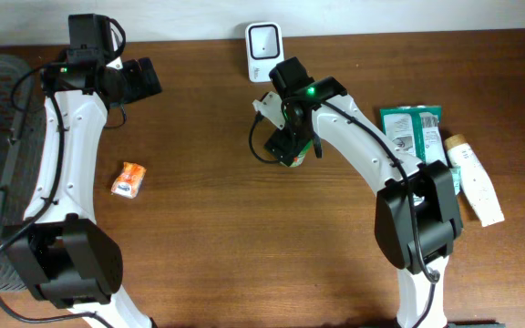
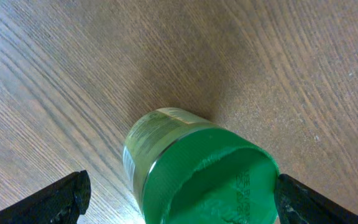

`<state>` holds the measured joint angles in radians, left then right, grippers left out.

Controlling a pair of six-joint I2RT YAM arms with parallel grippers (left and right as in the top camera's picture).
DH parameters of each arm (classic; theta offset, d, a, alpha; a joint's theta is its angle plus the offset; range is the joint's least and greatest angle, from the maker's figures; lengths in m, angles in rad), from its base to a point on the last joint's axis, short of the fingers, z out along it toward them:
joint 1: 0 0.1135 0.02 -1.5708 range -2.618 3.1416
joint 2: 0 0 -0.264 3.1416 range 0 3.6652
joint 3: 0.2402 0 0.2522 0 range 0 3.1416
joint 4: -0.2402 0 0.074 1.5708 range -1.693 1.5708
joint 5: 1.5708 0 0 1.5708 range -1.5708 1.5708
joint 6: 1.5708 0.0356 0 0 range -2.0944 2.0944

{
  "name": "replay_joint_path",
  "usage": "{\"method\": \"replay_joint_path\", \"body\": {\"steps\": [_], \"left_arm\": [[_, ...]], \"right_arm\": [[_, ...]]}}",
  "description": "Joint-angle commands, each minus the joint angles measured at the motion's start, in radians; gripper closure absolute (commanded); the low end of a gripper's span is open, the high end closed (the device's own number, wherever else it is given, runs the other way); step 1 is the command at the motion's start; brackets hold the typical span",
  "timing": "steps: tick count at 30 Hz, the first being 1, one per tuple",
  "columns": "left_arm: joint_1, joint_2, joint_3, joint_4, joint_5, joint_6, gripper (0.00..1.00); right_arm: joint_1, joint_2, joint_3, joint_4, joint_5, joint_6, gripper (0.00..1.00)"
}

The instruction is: Scan the item barcode

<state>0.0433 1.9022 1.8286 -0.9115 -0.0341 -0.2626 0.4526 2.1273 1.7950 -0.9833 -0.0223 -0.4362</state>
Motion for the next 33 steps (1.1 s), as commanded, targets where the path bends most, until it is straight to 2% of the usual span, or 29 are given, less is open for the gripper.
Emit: {"method": "replay_joint_path", "body": {"steps": [1,5,7,8,10,14,17,25,31,33], "left_arm": [[-0.001,0.002,0.004,0.002,0.001,-0.013,0.01],[-0.001,0.002,0.004,0.002,0.001,-0.013,0.01],[-0.001,0.002,0.004,0.002,0.001,-0.013,0.01],[-0.001,0.002,0.004,0.002,0.001,-0.013,0.01],[-0.001,0.002,0.004,0.002,0.001,-0.013,0.01],[-0.001,0.002,0.004,0.002,0.001,-0.013,0.01],[-0.001,0.002,0.004,0.002,0.001,-0.013,0.01],[-0.001,0.002,0.004,0.002,0.001,-0.013,0.01],[-0.001,0.002,0.004,0.002,0.001,-0.013,0.01],[-0.001,0.002,0.004,0.002,0.001,-0.013,0.01]], "right_arm": [[0.027,0.018,0.045,-0.051,-0.003,0.027,0.08],[0.060,0.016,0.121,-0.174,-0.003,0.074,0.08],[0.063,0.016,0.121,-0.180,0.017,0.079,0.08],[0.062,0.016,0.121,-0.174,0.062,0.079,0.03],[0.049,0.022,0.120,-0.150,0.136,0.079,0.02],[0.023,0.047,0.118,-0.132,-0.039,0.045,0.00],[0.017,0.082,0.118,-0.124,-0.050,0.045,0.00],[-0.003,0.092,0.106,-0.121,-0.053,0.053,0.17],[-0.003,0.092,0.058,-0.111,-0.053,0.052,0.16],[-0.003,0.092,0.058,-0.093,-0.053,0.053,0.20]]}}
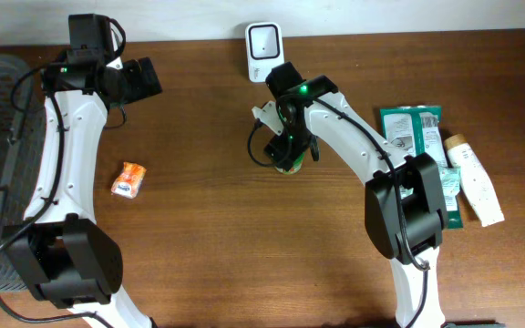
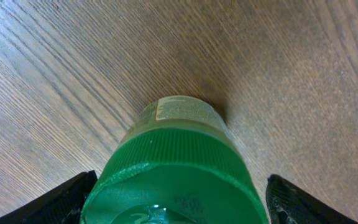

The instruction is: Scan the item barcode

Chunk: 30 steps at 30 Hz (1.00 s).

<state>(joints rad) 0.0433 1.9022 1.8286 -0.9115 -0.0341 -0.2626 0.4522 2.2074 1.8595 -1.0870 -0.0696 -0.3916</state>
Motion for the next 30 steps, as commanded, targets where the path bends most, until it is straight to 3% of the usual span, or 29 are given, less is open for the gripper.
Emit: {"method": "replay_joint_path", "body": {"steps": [1,3,7,12,16,19,21,26,30], "left_arm": [[-0.001,0.002,0.004,0.002,0.000,-0.013,0.01],[-0.001,0.002,0.004,0.002,0.001,-0.013,0.01],[0.000,0.002,0.004,0.002,0.001,-0.013,0.01],[0.000,0.002,0.004,0.002,0.001,-0.013,0.01],[0.000,0.002,0.004,0.002,0.001,-0.013,0.01],[0.000,0.002,0.004,0.002,0.001,-0.013,0.01],[-0.001,0.002,0.004,0.002,0.001,-0.013,0.01],[-0.001,0.002,0.004,0.002,0.000,-0.013,0.01],[-0.001,0.002,0.004,0.002,0.001,-0.013,0.01]], "right_arm": [[-0.003,0.011,-0.006,0.018,-0.006,0.008,0.22],[-0.003,0.011,-0.006,0.021,-0.006,0.021,0.29],[-0.003,0.009,0.017,-0.003,-0.016,0.061,0.32],[-0.003,0.009,0.336,-0.265,-0.186,0.095,0.41],[-0.022,0.009,0.629,-0.387,-0.568,0.121,0.41],[-0.085,0.009,0.691,-0.386,-1.021,0.219,0.43],[-0.182,0.009,0.691,-0.386,-1.215,0.263,0.43],[-0.230,0.009,0.690,-0.359,-1.210,0.262,0.44],[-0.088,0.010,0.659,-0.192,-0.397,0.262,0.44]]}}
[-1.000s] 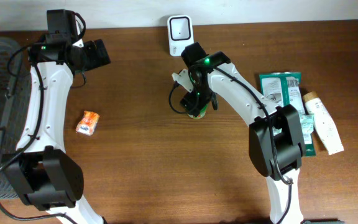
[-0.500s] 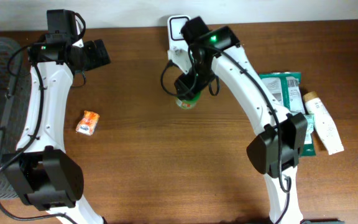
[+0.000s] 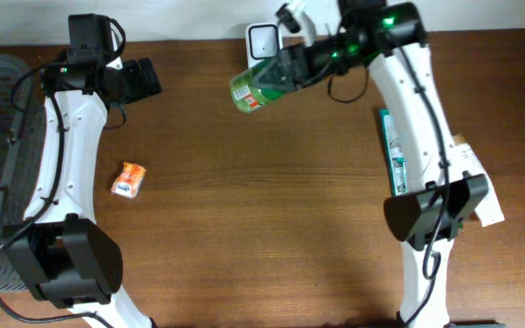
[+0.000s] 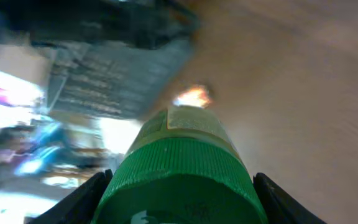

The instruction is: Scan the item barcode

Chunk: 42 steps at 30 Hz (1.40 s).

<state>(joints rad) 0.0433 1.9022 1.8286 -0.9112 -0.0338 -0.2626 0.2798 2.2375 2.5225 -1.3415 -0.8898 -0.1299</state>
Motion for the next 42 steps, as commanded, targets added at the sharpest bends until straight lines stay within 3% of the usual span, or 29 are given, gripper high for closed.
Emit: {"method": "replay_joint_path", "body": {"steps": [1,3,4,8,10,15,17,19,32,35,39,40,42], "left_arm": [[-0.001,0.002,0.004,0.002,0.000,-0.013,0.01],[-0.001,0.002,0.004,0.002,0.000,-0.013,0.01],[-0.001,0.002,0.004,0.002,0.000,-0.013,0.01],[-0.001,0.002,0.004,0.002,0.000,-0.013,0.01],[-0.001,0.002,0.004,0.002,0.000,-0.013,0.01],[-0.001,0.002,0.004,0.002,0.000,-0.013,0.01],[-0.001,0.002,0.004,0.002,0.000,-0.013,0.01],[-0.001,0.002,0.004,0.001,0.000,-0.013,0.01],[-0.001,0.002,0.004,0.001,0.000,-0.013,0.01],[-0.001,0.002,0.004,0.002,0.000,-0.013,0.01],[-0.001,0.002,0.004,0.002,0.000,-0.013,0.01],[-0.001,0.002,0.004,0.002,0.000,-0.013,0.01],[-0.001,0.002,0.004,0.002,0.000,-0.013,0.01]], "right_arm": [[0.128,-0.019,-0.029,0.127,0.646,0.000,0.43],[0.179,-0.019,-0.118,0.282,0.944,-0.023,0.43],[0.187,-0.019,-0.178,0.377,0.993,-0.072,0.45],[0.170,-0.019,-0.473,0.924,1.041,-0.327,0.48],[0.156,-0.019,-0.603,1.243,1.040,-0.592,0.44],[0.106,0.063,-0.637,1.632,1.033,-0.807,0.48],[0.104,0.108,-0.637,1.710,1.033,-0.936,0.47],[0.104,0.140,-0.637,1.713,1.023,-1.019,0.47],[0.133,0.116,-0.637,1.661,0.975,-1.001,0.47],[0.133,-0.030,-0.637,1.519,0.926,-0.821,0.46],[0.147,-0.265,-0.637,1.223,0.815,-0.456,0.46],[0.145,-0.337,-0.637,1.007,0.639,-0.309,0.47],[0.145,-0.367,-0.637,0.723,0.509,-0.188,0.47]]}}
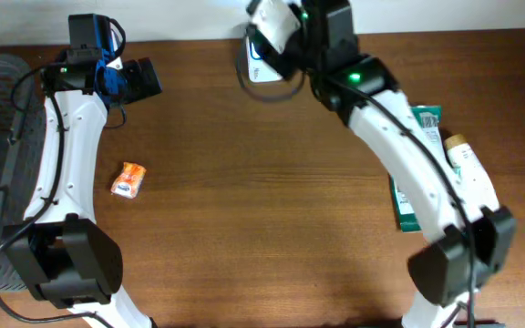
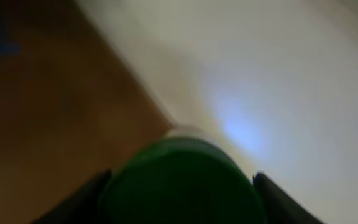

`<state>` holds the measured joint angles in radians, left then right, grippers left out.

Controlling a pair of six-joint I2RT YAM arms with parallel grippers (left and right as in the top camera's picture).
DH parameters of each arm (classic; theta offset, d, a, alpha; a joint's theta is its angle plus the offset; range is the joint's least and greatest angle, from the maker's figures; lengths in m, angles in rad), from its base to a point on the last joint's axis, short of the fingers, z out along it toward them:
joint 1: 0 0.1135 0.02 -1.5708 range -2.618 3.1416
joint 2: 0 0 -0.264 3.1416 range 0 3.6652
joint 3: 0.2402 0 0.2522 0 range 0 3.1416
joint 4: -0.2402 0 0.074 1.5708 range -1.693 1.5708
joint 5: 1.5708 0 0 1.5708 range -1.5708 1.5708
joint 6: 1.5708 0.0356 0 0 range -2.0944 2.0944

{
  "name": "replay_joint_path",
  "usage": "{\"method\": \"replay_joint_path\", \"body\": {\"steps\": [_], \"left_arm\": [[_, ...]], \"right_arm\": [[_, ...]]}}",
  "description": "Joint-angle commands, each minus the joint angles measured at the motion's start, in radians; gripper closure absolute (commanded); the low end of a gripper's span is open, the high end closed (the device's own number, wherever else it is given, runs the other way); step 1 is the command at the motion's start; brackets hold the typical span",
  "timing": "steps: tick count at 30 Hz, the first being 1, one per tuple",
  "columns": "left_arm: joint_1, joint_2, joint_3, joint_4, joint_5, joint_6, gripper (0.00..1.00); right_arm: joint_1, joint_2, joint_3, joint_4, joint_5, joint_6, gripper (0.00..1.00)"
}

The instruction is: Scan the item barcode

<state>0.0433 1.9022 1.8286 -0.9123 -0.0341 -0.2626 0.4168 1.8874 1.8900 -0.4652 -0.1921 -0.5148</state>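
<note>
My right gripper (image 2: pixel 180 194) is shut on the green lid of a jar (image 2: pixel 179 177), which fills the bottom of the blurred, dark right wrist view between the two black fingers (image 2: pixel 82 199). Behind the jar are brown table and a pale wall. In the overhead view the right arm is raised high at the back, its gripper (image 1: pixel 285 41) over the white barcode scanner (image 1: pixel 255 73), which it partly covers; the jar cannot be made out there. My left gripper (image 1: pixel 139 77) hangs at the back left, holding nothing that I can see.
A small orange packet (image 1: pixel 128 179) lies on the table at the left. A green pouch (image 1: pixel 424 123) and a white tube (image 1: pixel 470 169) lie at the right, partly under the right arm. A grey basket stands at the left edge.
The right arm has risen and swung back over the scanner with the jar. The jar, seen lying sideways left of the scanner, is now hidden in the overhead view. The left arm is unchanged.
My right gripper stood open over the green jar upright on the table in front of the scanner. Then it was lower, around the lid. Then the jar was held in the air, tilted sideways left of the scanner. Now it is held high at the scanner.
</note>
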Motion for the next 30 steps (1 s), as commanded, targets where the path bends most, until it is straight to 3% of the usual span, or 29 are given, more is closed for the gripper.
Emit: {"method": "replay_joint_path", "body": {"steps": [1,3,5,8,13,17,19,22,25,27,29,30], "left_arm": [[-0.001,0.002,0.004,0.003,0.001,-0.013,0.01],[-0.001,0.002,0.004,0.003,0.001,-0.013,0.01],[-0.001,0.002,0.004,0.003,0.001,-0.013,0.01],[-0.001,0.002,0.004,0.003,0.001,-0.013,0.01],[-0.001,0.002,0.004,0.003,0.001,-0.013,0.01],[0.003,0.002,0.004,0.003,0.000,-0.013,0.01],[0.005,0.002,0.004,0.003,0.001,-0.013,0.01],[0.005,0.002,0.004,0.003,0.000,-0.013,0.01],[0.005,0.002,0.004,0.003,0.000,-0.013,0.01],[0.005,0.002,0.004,0.003,0.000,-0.013,0.01],[0.005,0.002,0.004,0.002,0.001,-0.013,0.01],[0.005,0.002,0.004,0.003,0.004,-0.013,0.01]], "right_arm": [[0.008,-0.013,-0.005,-0.299,-0.212,0.199,0.47],[0.008,0.012,-0.007,-0.536,-0.196,0.198,0.50],[0.007,0.051,-0.054,-0.662,0.030,0.199,0.50],[-0.029,0.093,-0.202,-0.619,0.239,0.270,0.50],[-0.267,0.104,-0.323,-0.500,0.240,0.423,0.50],[-0.371,0.105,-0.353,-0.496,0.174,0.423,0.46],[-0.372,0.105,-0.353,-0.505,0.174,0.423,0.02],[-0.371,0.090,-0.195,-0.578,0.169,0.568,0.02],[-0.369,0.054,0.119,-0.683,-0.152,0.698,0.02],[-0.325,0.070,0.110,-0.616,-0.370,0.707,0.02],[-0.240,0.109,0.110,-0.604,-0.360,0.708,0.01],[-0.185,0.145,0.110,-0.596,-0.331,0.708,0.11]]}}
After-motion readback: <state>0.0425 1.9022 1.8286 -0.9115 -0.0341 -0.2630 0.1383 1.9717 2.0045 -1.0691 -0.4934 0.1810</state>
